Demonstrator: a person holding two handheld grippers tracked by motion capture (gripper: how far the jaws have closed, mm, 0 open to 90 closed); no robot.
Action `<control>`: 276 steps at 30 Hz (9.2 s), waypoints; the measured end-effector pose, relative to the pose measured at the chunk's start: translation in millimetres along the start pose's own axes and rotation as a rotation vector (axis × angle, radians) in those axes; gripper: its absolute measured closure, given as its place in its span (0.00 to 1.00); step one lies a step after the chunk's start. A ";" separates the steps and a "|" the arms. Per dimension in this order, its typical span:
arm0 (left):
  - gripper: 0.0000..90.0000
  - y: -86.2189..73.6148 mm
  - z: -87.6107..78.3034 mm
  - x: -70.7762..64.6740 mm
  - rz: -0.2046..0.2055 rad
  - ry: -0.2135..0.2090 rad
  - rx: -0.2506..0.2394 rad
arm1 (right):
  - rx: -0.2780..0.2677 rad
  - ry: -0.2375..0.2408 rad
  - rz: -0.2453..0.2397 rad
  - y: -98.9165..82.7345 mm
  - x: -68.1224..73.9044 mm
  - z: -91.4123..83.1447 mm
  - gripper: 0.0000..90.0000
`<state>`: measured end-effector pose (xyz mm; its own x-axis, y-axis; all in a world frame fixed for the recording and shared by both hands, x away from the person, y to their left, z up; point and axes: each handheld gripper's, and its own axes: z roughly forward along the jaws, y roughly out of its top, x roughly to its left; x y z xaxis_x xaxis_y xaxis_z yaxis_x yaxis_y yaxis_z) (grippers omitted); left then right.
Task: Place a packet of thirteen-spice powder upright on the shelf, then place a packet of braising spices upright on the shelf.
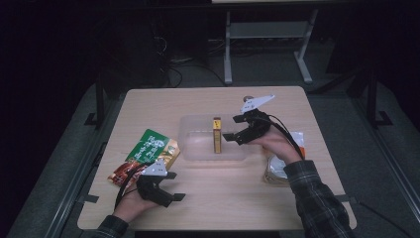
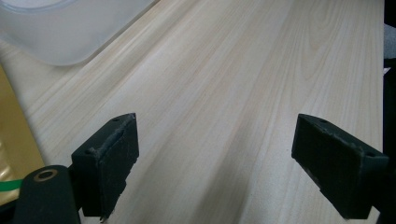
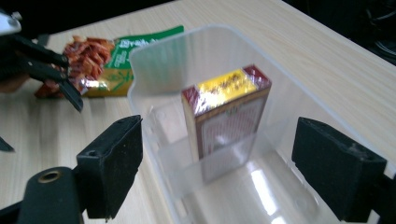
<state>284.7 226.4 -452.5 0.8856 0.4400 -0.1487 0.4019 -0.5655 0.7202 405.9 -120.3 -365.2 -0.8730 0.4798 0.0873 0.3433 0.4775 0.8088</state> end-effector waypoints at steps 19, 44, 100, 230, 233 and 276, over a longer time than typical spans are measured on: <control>0.16 0.5 -2.3 0.9 -0.036 0.026 -0.003 | 0.000 -0.007 0.044 -53.1 55.9 -17.2 0.21; 0.17 -2.6 -36.3 21.8 -0.125 0.222 -0.021 | 0.055 -0.055 0.121 -124.6 98.8 -32.4 0.23; 0.19 -57.1 -65.7 105.2 -0.357 0.453 0.022 | 0.100 -0.021 0.103 -127.1 98.2 -20.4 0.22; 1.00 54.9 -43.5 -2.8 -0.135 -0.036 -0.302 | -0.140 0.253 0.137 -77.1 106.0 12.7 0.59; 1.00 53.0 -43.7 -2.1 -0.147 -0.044 -0.315 | -0.147 0.252 0.137 -76.1 105.0 13.0 0.69; 0.58 21.2 -53.6 6.9 -0.141 0.082 -0.249 | -0.168 0.287 0.072 -53.7 86.0 -14.8 1.00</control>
<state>286.8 254.9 -401.9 0.7991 0.5627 -0.2116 0.4414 -0.3102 0.8420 307.2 -115.6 -392.5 -0.9187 0.2699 0.2884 0.3665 0.3105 0.8771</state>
